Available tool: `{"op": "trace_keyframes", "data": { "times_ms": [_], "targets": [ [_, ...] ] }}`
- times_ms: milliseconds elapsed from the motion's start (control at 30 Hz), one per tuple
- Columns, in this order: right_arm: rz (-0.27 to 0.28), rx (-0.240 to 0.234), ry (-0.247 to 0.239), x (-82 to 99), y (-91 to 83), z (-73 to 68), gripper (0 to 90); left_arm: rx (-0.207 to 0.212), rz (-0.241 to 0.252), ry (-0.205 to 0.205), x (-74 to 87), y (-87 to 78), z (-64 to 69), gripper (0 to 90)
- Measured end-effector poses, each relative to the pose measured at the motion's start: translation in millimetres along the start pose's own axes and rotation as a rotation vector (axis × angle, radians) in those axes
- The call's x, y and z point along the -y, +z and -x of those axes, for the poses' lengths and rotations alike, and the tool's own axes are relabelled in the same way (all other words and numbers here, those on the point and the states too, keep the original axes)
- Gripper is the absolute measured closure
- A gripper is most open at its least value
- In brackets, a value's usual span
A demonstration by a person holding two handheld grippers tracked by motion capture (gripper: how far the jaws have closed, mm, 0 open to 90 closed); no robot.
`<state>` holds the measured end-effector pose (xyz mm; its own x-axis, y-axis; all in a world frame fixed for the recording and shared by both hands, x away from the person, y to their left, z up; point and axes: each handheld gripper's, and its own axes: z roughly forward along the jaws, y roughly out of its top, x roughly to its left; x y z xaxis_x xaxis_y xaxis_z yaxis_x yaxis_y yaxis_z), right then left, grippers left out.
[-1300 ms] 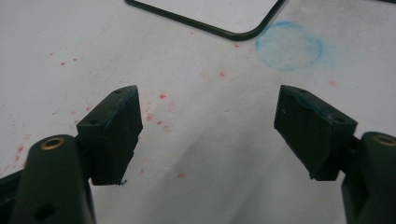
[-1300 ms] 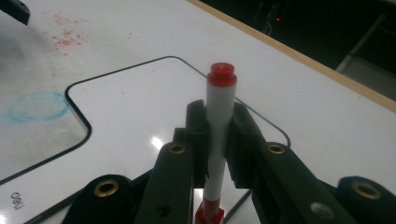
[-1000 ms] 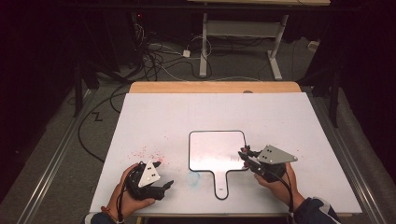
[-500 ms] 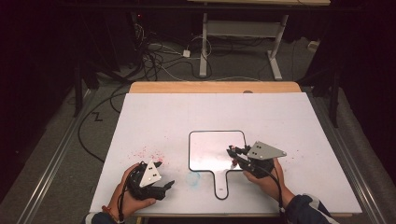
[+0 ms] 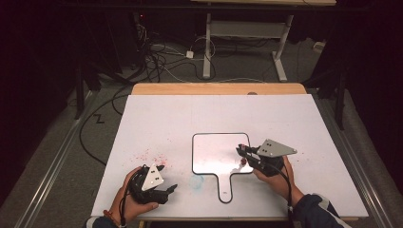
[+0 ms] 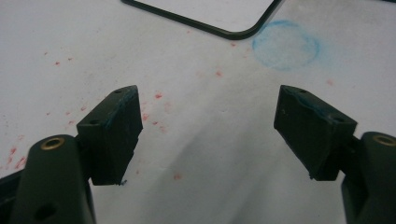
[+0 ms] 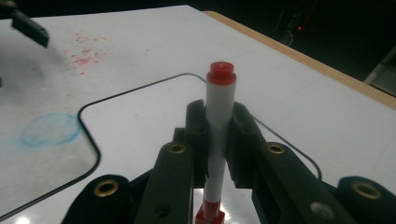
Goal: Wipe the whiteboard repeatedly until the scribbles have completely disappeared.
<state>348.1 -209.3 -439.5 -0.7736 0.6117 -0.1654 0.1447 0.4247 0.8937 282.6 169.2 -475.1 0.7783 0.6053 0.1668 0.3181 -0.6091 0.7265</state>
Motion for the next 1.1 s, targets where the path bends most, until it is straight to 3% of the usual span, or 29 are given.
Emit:
{"op": "trace_keyframes", "data": {
  "times_ms": [67,167,300,400,600,833,1100],
  "targets": [
    [0.000,-0.026,-0.003,-0.5,-2.1,-5.0,81.4,0.002,0.002,-0.001,0.1,-0.1,0.0,22.3],
    [-0.003,-0.023,-0.005,-1.1,-1.9,-6.1,81.5,0.004,0.002,0.000,0.0,0.2,0.1,22.3],
    [0.009,-0.017,0.003,-2.9,6.4,-5.1,81.5,0.005,0.001,0.002,-0.3,1.0,-0.4,22.3],
    [0.019,-0.012,-0.017,-6.0,16.0,-6.3,81.5,0.007,-0.001,0.003,-0.7,2.0,-0.3,22.3],
    [0.032,0.020,-0.002,-8.5,28.6,2.4,81.5,0.009,-0.002,0.000,0.4,1.4,-0.1,22.2],
    [0.012,-0.036,-0.018,-6.7,13.4,-9.8,81.4,0.007,-0.002,0.001,0.9,-0.5,0.3,22.1],
    [-0.002,-0.060,-0.014,-0.2,-9.1,-18.4,81.4,0.005,0.001,0.003,0.2,-0.6,0.3,22.2]
  ]
}}
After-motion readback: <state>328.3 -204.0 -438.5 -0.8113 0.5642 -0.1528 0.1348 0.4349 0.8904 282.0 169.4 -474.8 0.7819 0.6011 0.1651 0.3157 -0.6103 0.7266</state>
